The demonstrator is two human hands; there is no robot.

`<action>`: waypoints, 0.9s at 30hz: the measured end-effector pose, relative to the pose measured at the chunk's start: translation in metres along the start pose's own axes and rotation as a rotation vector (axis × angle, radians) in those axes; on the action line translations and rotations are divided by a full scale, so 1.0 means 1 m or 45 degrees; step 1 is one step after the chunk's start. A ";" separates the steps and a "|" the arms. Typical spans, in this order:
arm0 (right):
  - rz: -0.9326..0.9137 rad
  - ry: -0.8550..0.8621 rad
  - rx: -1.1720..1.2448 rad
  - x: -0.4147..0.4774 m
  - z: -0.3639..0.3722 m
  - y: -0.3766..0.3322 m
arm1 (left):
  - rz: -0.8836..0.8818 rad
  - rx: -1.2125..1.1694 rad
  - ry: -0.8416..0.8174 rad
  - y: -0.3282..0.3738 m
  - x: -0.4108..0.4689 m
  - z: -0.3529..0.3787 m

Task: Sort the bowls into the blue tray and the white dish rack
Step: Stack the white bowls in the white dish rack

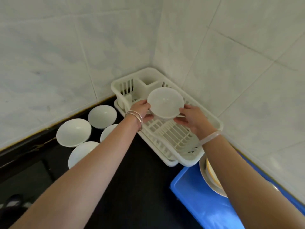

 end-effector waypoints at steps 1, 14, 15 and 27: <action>0.015 0.004 0.015 0.012 -0.001 0.000 | -0.013 0.027 -0.003 0.000 0.013 0.005; 0.160 0.022 0.037 0.110 0.017 0.018 | -0.138 0.320 0.068 -0.021 0.107 0.007; 0.163 0.025 0.039 0.114 0.018 0.020 | -0.151 0.297 0.076 -0.023 0.111 0.006; 0.116 0.003 0.079 0.129 0.023 0.022 | -0.150 0.292 0.116 -0.026 0.124 0.004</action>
Point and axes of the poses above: each hand's wrist, its own x-axis towards the middle knuckle, its own z-axis out of the palm, y = z × x, the point moved 8 cm from there along x, towards the middle knuckle, and after that the axes turned 3 degrees about z, right-handed, at the moved point
